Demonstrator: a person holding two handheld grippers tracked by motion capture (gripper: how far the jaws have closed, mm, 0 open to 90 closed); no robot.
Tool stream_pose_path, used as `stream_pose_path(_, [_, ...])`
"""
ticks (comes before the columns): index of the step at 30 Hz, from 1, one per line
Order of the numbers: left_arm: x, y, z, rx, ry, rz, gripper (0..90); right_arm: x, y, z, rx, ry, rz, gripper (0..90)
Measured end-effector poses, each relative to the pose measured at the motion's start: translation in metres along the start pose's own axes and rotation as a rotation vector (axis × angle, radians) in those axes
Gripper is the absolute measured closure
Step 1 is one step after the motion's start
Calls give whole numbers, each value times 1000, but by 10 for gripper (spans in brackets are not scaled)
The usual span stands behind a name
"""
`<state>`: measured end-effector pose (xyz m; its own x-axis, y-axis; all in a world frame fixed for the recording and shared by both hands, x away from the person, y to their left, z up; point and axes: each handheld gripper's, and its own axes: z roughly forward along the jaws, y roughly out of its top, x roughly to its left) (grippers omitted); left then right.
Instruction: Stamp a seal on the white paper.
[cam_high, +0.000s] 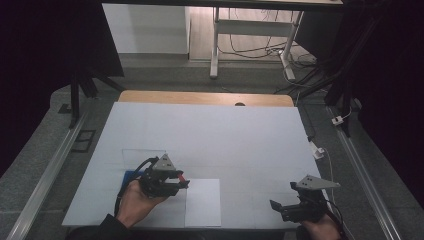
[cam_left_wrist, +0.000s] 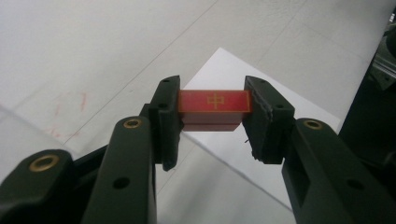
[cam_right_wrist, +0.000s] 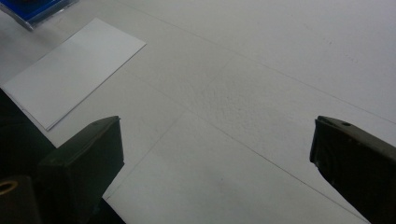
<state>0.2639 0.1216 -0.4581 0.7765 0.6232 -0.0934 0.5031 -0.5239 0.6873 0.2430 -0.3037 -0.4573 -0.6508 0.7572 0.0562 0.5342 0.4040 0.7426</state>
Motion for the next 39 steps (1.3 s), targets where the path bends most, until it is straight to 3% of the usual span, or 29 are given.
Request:
stream_pose_path(14, [-17,18,29,28,-57,50,586,-4,0,0,-4,13,29,0])
stream_pose_path(39, [-29,7,67,125,-41,66,587,-1,0,0,10,16,0,0])
